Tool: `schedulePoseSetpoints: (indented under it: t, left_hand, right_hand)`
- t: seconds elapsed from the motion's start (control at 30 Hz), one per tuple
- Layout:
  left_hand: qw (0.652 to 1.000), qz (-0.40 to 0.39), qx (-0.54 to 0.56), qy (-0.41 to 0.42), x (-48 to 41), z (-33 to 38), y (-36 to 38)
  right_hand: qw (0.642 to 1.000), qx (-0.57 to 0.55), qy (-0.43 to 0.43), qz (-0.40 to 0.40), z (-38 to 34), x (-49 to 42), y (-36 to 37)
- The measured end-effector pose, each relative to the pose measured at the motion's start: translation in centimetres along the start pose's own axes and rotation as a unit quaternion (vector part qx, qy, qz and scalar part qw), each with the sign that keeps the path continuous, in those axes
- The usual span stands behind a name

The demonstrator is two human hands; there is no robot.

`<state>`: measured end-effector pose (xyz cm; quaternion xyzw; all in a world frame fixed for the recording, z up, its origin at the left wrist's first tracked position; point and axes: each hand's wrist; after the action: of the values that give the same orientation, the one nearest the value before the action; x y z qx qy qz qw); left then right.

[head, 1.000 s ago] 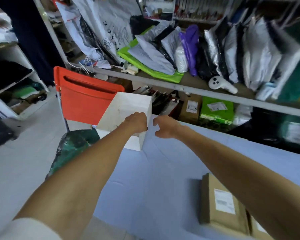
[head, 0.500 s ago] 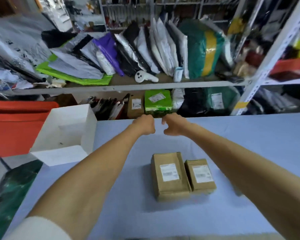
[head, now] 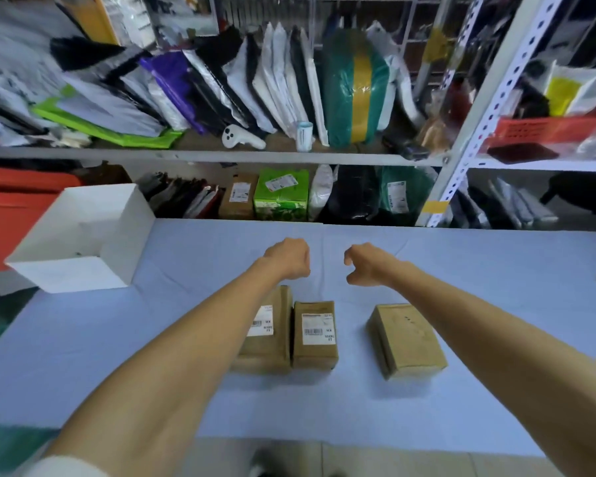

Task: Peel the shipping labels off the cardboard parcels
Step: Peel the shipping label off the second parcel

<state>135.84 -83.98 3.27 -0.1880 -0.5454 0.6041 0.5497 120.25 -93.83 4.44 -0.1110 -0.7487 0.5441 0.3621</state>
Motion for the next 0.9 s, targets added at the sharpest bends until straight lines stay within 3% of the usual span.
schedulePoseSetpoints:
  t: [0.47, 0.73, 0.9]
  left_hand:
    - [0.998, -0.038, 0.027, -0.041, -1.8, -3.2, 4.6]
    - [0.975, 0.048, 0.214, -0.029, -0.6, -4.1, 11.2]
    - [0.965, 0.09, 0.244, -0.039, -0.7, -4.2, 14.0]
  right_hand:
    - [0.999, -0.011, -0.014, -0.038, -1.2, -2.5, 4.3]
    - [0.981, -0.177, 0.042, -0.064, -1.0, -2.7, 11.2]
    - [0.953, -0.293, 0.025, -0.071, -0.1, -3.0, 14.0]
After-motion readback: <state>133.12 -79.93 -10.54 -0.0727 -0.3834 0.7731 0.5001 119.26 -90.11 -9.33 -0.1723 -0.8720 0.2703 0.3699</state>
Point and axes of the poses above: each hand's wrist, its own x-axis away from the middle knuckle, its own y-axis out of the palm, z = x × y, and after that the axes turned 4 degrees about -z, right-handed
